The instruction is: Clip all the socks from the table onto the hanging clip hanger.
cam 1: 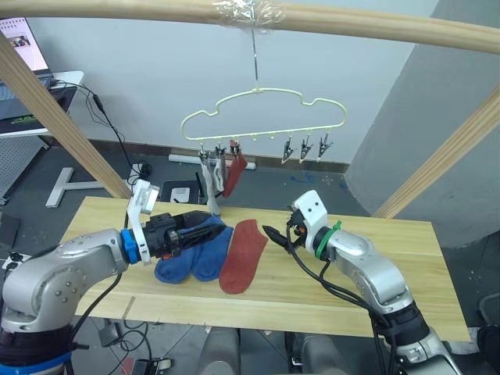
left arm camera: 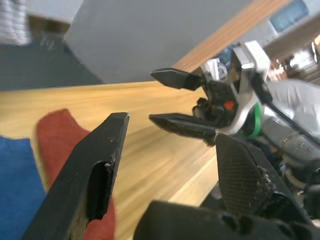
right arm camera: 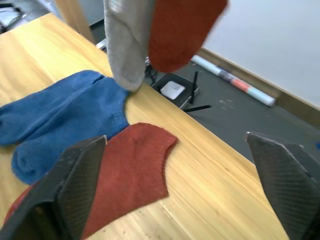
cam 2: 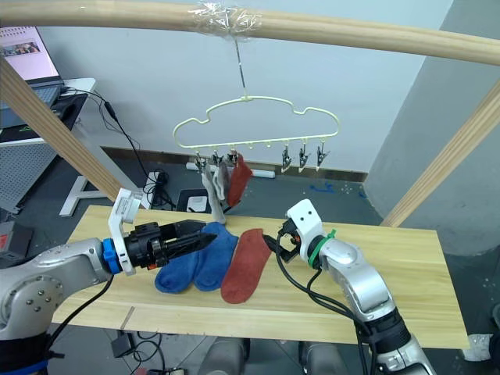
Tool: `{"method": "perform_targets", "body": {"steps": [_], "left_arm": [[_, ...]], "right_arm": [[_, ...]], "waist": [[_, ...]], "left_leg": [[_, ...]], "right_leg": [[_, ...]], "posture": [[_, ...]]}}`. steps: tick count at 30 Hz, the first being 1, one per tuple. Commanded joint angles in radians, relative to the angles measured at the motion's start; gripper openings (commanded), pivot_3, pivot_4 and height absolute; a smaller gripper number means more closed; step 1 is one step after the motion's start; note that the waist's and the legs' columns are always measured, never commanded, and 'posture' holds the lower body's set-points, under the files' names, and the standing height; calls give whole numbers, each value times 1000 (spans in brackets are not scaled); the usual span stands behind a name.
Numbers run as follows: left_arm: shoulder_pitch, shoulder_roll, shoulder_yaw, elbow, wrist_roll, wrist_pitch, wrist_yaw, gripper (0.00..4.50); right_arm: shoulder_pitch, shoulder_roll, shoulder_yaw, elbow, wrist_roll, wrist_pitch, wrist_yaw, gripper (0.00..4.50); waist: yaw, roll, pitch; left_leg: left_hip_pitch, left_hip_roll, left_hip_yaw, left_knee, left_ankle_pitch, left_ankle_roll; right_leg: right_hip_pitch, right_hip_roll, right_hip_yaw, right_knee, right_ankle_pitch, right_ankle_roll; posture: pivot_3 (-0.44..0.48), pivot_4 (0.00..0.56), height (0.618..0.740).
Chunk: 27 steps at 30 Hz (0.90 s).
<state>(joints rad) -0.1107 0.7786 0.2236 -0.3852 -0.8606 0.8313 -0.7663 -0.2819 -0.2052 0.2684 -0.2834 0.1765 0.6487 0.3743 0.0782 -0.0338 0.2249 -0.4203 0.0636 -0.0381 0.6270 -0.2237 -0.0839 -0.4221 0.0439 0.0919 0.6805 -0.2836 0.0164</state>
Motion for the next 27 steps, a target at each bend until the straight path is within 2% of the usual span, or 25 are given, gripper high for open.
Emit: {"method": "perform_targets", "body": {"steps": [1,2,5,11,13,19,21,27], "left_arm": [[-27,-21,-14,80,156,-250,-81,3142],[-42,-28,-26,104,186,-298,-101,3142],[-77,-56,-28,117,157,-291,-123,3142],[-93,-78,-66,98,181,-326,-170,3142],[-110,-96,-74,101,191,-332,-154,3142],[-129,-123,-80,83,190,-317,-134,3142],[-129,-125,-82,76,194,-322,-134,3142],[-138,-134,-79,70,195,-337,-139,3142]], "right_arm": [[18,88,-34,-201,-30,3,-141,3824],[10,104,-27,-216,-48,6,-168,3444],[-37,155,-21,-214,-98,17,-241,2521],[-100,211,-67,-146,-130,-25,-321,2521],[-114,221,-77,-117,-141,-32,-340,1934],[-156,240,-124,-67,-134,-41,-364,1934],[-184,247,-144,-38,-121,-56,-358,1934],[-260,272,-153,40,-109,-86,-351,1934]], "waist": [[1,0,0],[1,1,0],[0,0,0],[-2,0,0],[-2,0,0],[-6,-1,-1],[-6,-1,-1],[-6,0,-1]], "left_leg": [[0,0,0,0,0,0],[0,1,0,0,0,0],[0,1,0,1,0,0],[-1,1,3,1,0,0],[-1,1,3,0,0,0],[0,1,3,1,0,0],[0,1,3,1,0,0],[0,1,3,1,0,0]], "right_leg": [[0,1,0,0,0,0],[0,2,0,1,0,0],[0,2,1,1,0,1],[0,1,2,0,0,0],[-1,1,2,0,0,0],[-1,2,2,1,1,0],[0,2,2,2,3,-5],[0,2,2,2,4,-5]], "posture": [[263,185,740],[253,191,740],[253,191,740],[223,178,740],[223,178,740],[222,165,740],[226,167,740],[239,173,740]]}}
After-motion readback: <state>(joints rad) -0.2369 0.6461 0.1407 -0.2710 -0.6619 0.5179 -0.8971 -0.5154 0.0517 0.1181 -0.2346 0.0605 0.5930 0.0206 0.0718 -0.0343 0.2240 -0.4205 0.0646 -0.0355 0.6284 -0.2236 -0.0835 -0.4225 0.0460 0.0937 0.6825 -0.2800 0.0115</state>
